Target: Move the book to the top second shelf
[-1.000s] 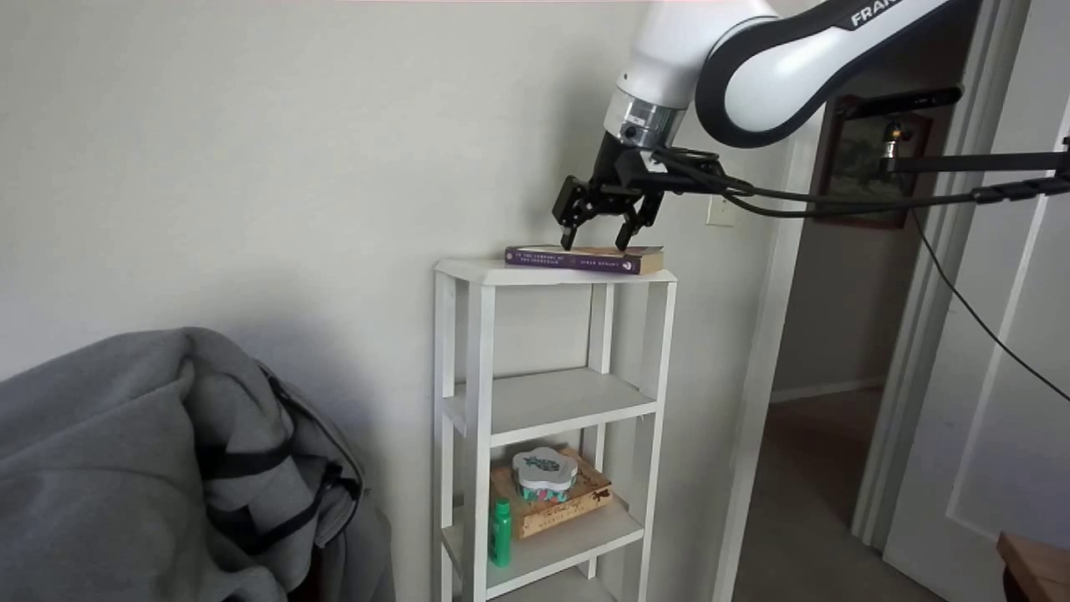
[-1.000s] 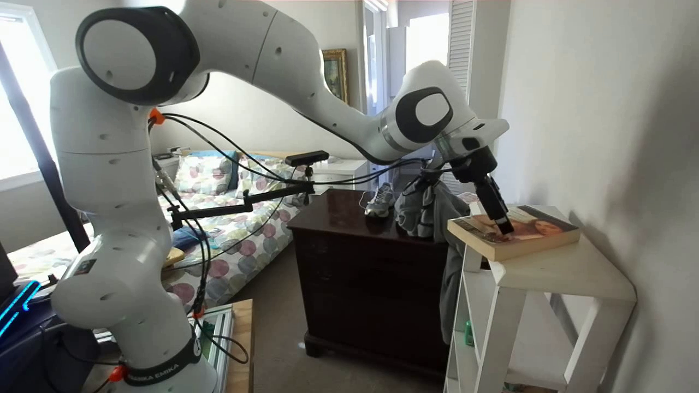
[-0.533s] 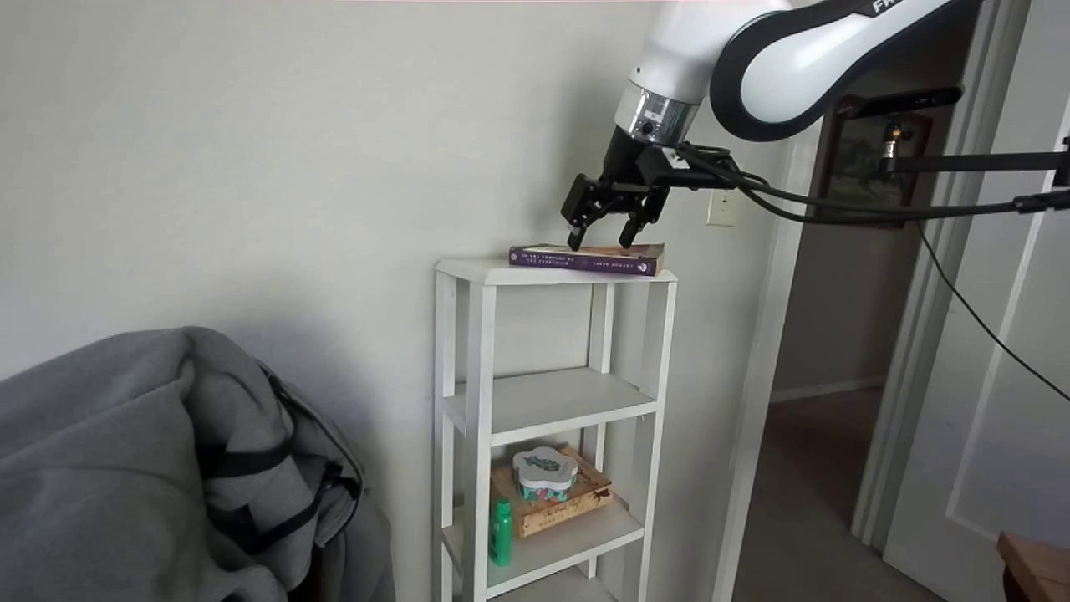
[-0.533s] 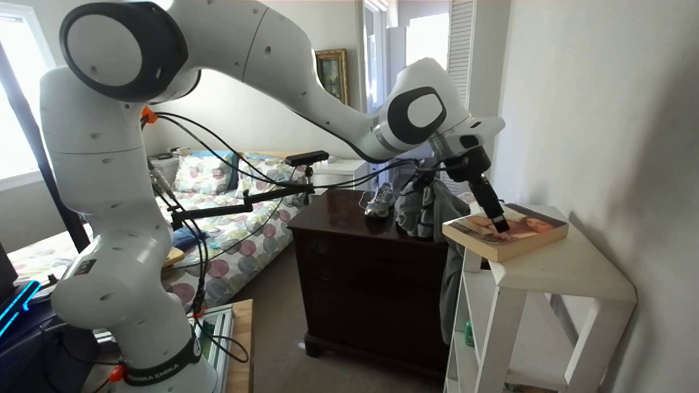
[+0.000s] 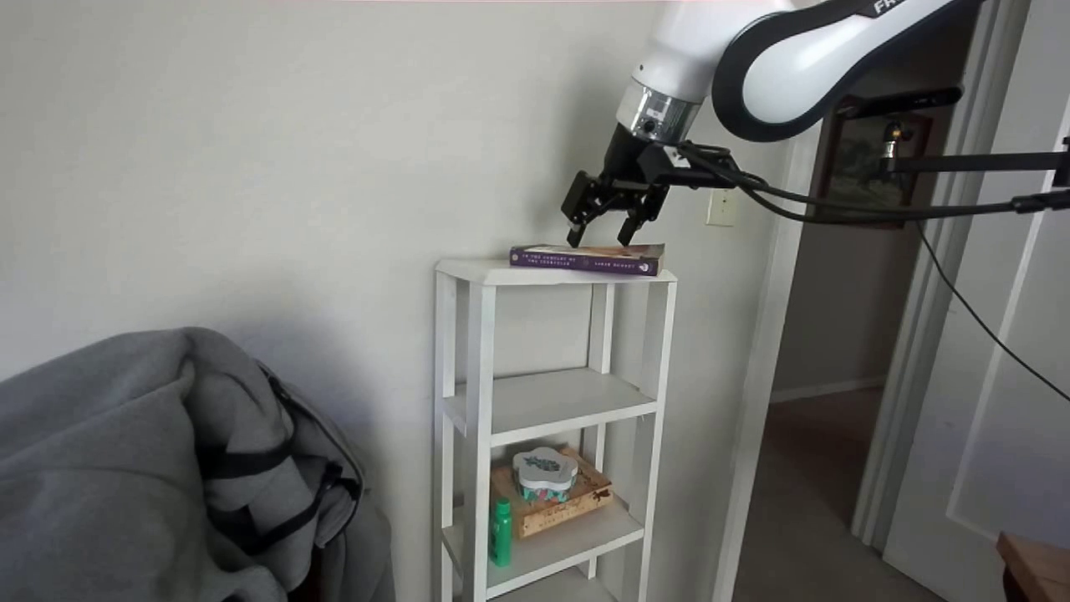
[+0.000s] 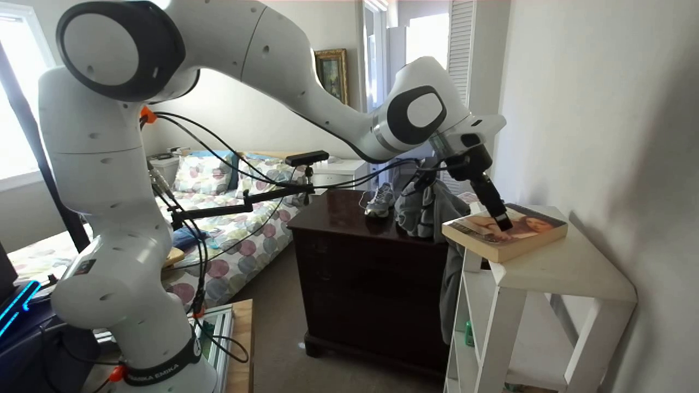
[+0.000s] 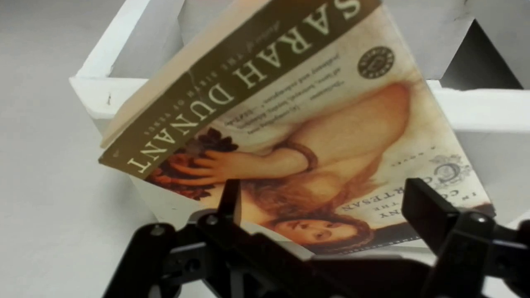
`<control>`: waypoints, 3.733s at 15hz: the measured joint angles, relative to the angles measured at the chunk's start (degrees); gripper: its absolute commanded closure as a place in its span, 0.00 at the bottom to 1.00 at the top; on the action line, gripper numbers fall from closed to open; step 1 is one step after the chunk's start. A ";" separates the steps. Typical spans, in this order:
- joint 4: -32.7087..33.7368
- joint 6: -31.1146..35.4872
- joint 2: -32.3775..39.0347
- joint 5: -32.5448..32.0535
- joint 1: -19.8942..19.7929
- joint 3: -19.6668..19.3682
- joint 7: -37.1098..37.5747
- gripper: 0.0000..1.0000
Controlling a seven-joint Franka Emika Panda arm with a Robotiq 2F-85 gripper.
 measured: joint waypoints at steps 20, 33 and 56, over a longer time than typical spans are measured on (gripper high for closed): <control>-11.14 -22.20 -23.85 -5.67 0.01 13.63 4.48 0.00; -19.19 -22.95 -23.75 -27.50 0.83 18.45 6.73 0.00; -15.96 -46.26 -11.34 -44.64 7.90 20.56 9.97 0.00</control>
